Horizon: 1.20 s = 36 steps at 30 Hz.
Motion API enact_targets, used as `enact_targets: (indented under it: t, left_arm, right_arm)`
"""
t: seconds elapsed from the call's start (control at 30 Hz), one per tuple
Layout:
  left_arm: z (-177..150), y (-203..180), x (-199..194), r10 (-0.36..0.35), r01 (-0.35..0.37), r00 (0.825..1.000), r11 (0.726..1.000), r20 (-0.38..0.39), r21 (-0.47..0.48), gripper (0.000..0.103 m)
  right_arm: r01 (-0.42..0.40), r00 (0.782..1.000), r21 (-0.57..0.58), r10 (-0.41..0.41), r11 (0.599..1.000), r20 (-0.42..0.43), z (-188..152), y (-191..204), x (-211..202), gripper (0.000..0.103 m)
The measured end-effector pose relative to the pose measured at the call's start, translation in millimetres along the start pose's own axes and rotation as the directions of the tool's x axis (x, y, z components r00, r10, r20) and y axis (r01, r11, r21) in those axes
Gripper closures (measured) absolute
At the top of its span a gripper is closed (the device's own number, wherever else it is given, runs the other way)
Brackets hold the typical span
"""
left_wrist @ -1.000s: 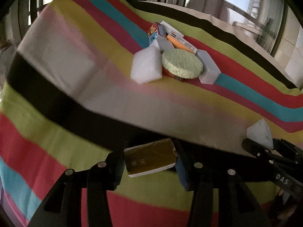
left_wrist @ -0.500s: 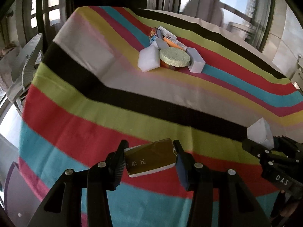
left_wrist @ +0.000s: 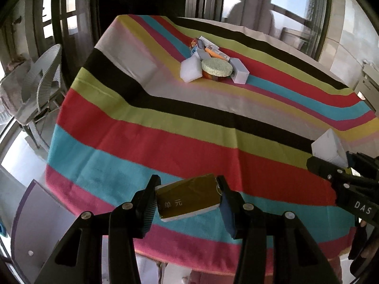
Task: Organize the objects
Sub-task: 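Carry the white cube box and gold-topped box over the bin with both tools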
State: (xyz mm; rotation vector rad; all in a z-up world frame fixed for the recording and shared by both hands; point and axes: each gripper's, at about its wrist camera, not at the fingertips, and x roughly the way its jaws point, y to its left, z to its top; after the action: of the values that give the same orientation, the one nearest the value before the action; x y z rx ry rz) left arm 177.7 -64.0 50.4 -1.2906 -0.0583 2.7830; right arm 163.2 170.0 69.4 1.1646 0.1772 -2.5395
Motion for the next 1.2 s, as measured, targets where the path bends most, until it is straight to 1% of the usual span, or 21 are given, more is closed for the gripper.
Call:
enact_targets:
  t: [0.27,0.53,0.9,1.2]
  left_arm:
    - [-17.7,7.3,-22.8,-0.001,0.001,1.000,1.000,0.021,-0.004,0.055]
    - [-36.5,23.3,-44.7,0.008,-0.007,0.999,1.000,0.044,-0.024,0.055]
    - [-62.7,62.8,-73.0,0.047,-0.043,0.996,0.997,0.070,-0.061,0.055]
    - [-85.6,98.5,-87.2,0.092,-0.083,0.993,0.989,0.070,-0.121,0.054]
  right_arm:
    - [-0.003,1.000,-0.036,0.004,0.999,0.021,-9.6,16.9,-24.7,0.045]
    - [-0.015,0.999,-0.092,0.019,0.996,0.035,-17.2,45.9,-43.9,0.045]
    - [-0.056,0.997,-0.203,0.064,0.978,0.034,-23.9,103.2,-58.3,0.045]
    - [-0.114,0.992,-0.309,0.126,0.944,0.018,-34.1,154.2,-64.2,0.045]
